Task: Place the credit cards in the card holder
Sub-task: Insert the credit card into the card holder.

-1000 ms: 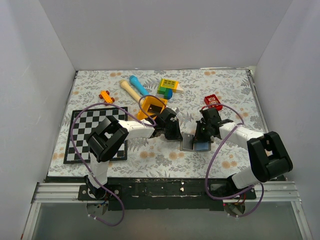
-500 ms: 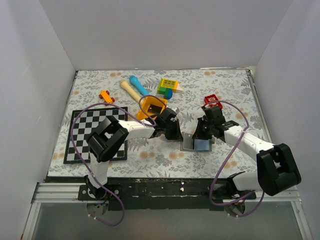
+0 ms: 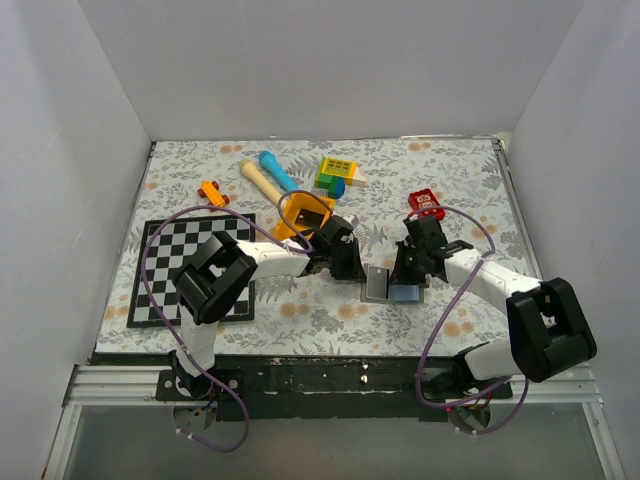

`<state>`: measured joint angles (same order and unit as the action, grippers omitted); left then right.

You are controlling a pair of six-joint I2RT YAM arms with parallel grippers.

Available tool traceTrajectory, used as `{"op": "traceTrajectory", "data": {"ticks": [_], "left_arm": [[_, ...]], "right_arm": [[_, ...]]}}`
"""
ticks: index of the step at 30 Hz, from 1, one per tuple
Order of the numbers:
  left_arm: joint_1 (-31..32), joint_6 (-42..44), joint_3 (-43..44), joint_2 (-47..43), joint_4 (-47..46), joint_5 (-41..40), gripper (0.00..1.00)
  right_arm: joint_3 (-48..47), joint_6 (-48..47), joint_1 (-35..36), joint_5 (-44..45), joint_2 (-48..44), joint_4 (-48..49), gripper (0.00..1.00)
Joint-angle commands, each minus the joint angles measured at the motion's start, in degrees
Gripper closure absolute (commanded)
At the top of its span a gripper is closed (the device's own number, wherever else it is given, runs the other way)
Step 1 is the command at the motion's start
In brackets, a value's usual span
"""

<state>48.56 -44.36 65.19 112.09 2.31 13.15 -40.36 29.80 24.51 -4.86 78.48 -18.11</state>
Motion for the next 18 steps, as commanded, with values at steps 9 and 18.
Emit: {"op": "traceTrajectory", "data": {"ticks": [9,18], "left_arm": [[0.2,0.5,-0.9,-1.3,-0.3,-0.1,1.0],[0.3,0.4,-0.8,-1.3,-0.3,-0.1,1.0]], "right_arm": [[-1.7,0.2,0.2,-1.7,5.3,1.1,0.99],[-0.5,0.3,0.2,-6.1,6.4,5.2,0.99]]}}
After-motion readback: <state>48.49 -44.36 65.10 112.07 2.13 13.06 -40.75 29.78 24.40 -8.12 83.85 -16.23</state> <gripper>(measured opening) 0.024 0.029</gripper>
